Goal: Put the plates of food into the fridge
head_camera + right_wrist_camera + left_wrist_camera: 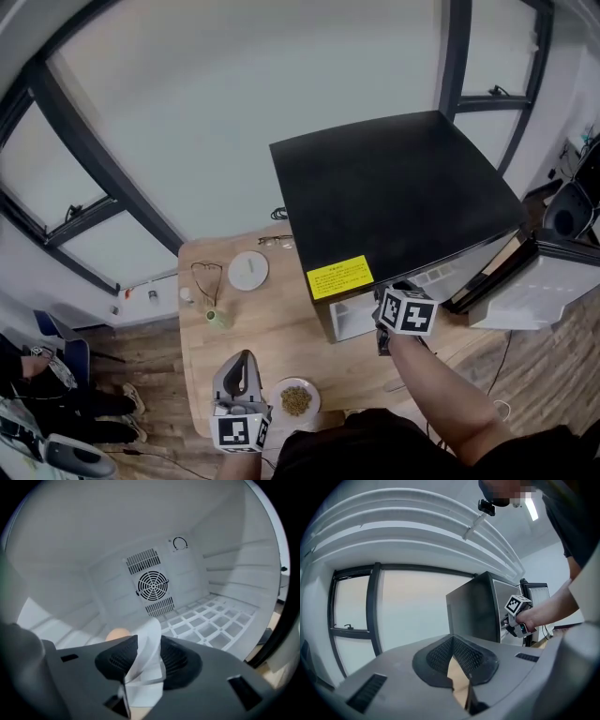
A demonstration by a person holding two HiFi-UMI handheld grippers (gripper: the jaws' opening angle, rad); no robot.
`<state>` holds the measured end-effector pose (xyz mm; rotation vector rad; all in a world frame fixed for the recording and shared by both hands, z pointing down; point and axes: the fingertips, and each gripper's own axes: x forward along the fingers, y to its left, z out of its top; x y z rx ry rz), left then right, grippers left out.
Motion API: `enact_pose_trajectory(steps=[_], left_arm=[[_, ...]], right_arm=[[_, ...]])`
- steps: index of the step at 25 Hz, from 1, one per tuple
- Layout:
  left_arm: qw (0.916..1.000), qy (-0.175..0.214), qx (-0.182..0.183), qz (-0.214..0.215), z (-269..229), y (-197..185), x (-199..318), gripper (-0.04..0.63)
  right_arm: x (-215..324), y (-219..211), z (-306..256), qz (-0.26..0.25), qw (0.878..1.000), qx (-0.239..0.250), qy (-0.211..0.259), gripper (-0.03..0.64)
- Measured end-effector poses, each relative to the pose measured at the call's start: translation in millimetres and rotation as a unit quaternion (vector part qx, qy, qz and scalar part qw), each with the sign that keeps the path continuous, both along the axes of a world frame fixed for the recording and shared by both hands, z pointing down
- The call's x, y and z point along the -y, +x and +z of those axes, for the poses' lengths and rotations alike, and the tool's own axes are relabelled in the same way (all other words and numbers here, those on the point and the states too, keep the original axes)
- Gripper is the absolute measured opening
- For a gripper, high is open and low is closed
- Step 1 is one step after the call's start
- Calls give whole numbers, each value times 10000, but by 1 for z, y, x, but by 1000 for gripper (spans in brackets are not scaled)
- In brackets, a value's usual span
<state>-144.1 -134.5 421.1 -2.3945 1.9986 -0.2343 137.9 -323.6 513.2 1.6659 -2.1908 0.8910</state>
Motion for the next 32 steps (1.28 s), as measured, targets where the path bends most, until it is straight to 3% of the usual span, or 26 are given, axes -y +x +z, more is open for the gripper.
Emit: enact_pose_trajectory(steps=[4, 6, 11, 21, 27, 32], left_arm=[[9999, -124, 2, -53, 0, -16, -8, 3], [9998, -207, -32, -71, -3, -24, -13, 3], [9999, 145, 36, 67, -14, -47, -26, 3], [9990, 236, -66, 371, -11, -90, -67, 3], [9984, 240, -143, 490, -4, -120, -92, 3], [9972, 75, -232, 700, 18, -126, -113, 3]], right_arm=[[4, 17, 0, 253, 9977, -597, 177, 179], [6, 23, -5, 369, 9964, -669, 358, 202], [-20, 21, -28, 695, 9943, -251, 763, 202], [-125, -20, -35, 562, 9862, 673, 1406, 201], [-188, -52, 14, 578, 9881, 1043, 977, 201], [-252, -98, 74, 610, 9889, 1316, 311, 201]])
